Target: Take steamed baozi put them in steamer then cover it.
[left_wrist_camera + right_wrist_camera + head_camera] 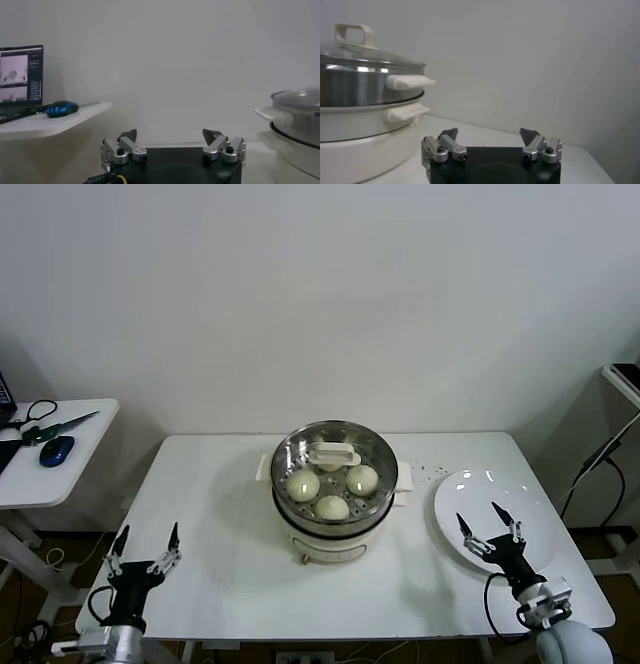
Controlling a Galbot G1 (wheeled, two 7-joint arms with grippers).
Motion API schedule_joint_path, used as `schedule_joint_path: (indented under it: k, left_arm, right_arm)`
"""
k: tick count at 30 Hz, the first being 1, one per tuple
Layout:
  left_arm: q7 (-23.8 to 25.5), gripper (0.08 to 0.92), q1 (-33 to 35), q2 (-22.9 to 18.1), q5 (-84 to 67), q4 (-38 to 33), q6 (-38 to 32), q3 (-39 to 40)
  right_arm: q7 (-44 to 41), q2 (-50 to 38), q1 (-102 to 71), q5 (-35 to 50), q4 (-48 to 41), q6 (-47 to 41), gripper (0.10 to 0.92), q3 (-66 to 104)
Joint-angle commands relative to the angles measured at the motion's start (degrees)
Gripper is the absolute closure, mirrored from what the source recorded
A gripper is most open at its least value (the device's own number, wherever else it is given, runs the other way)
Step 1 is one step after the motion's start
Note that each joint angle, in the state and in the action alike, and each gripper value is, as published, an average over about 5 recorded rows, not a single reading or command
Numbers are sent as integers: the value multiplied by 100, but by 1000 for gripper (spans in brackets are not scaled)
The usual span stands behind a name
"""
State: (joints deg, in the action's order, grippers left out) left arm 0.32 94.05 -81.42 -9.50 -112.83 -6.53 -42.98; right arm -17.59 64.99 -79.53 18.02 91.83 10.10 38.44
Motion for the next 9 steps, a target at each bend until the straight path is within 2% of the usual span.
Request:
schedule_joint_path:
  k: [1, 9]
  left_arm:
    - [19, 177, 46, -40, -27, -60, -72, -25]
    - [6, 177, 85, -51, 23, -159, -64, 69]
  right_arm:
    - [1, 6, -9, 40, -34, 18, 203, 28]
    - [-1, 0, -42, 67, 10, 32, 203, 56]
